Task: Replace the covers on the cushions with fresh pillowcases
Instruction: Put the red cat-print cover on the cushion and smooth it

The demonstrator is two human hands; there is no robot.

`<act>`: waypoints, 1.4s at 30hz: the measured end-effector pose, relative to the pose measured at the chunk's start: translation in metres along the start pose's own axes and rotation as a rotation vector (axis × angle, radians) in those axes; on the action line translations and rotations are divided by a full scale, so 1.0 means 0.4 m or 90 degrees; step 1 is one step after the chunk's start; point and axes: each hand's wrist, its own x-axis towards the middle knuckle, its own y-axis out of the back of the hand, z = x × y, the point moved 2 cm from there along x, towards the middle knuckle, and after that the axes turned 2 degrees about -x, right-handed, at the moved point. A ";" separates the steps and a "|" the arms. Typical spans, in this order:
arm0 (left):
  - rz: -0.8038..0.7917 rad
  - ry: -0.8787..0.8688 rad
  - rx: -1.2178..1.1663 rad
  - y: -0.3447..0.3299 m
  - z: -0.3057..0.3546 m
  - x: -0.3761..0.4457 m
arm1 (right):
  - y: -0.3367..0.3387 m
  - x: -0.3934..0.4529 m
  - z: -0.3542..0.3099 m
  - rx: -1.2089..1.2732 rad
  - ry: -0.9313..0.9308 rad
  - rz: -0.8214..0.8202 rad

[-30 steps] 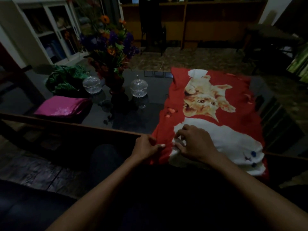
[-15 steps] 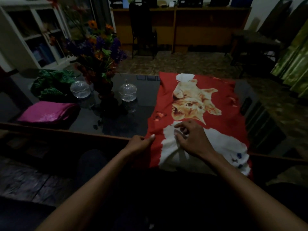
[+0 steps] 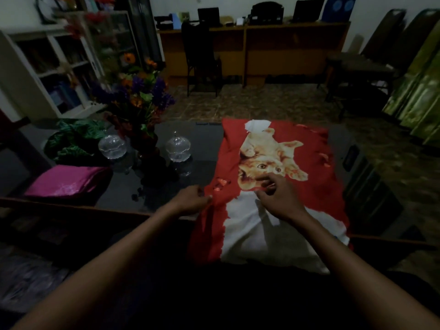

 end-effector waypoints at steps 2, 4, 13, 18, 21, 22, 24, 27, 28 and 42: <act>-0.008 0.016 -0.159 0.001 0.060 0.061 | 0.053 0.050 0.026 -0.021 -0.035 0.075; -0.076 0.094 -0.318 -0.022 0.109 0.100 | 0.107 0.090 0.081 -0.024 -0.114 0.113; -0.181 0.191 -0.517 -0.104 0.137 0.263 | 0.265 0.189 0.344 0.066 -0.524 0.149; -0.213 0.169 -0.604 -0.097 0.103 0.303 | 0.239 0.193 0.377 0.218 -0.481 0.124; -0.119 0.157 -0.610 -0.098 0.130 0.340 | 0.249 0.198 0.351 0.246 -0.454 0.102; -0.120 0.137 -0.605 -0.099 0.149 0.348 | 0.249 0.202 0.354 0.245 -0.448 0.103; -0.144 0.105 -0.595 -0.112 0.162 0.370 | 0.248 0.205 0.347 0.234 -0.432 0.115; -0.141 0.113 -0.574 -0.159 0.111 0.457 | 0.237 0.198 0.353 0.192 -0.448 0.143; -0.125 0.120 -0.568 -0.151 0.121 0.435 | 0.236 0.195 0.359 0.182 -0.448 0.143; -0.061 0.130 -0.443 -0.050 0.236 0.454 | 0.256 0.266 0.379 0.268 -0.405 0.123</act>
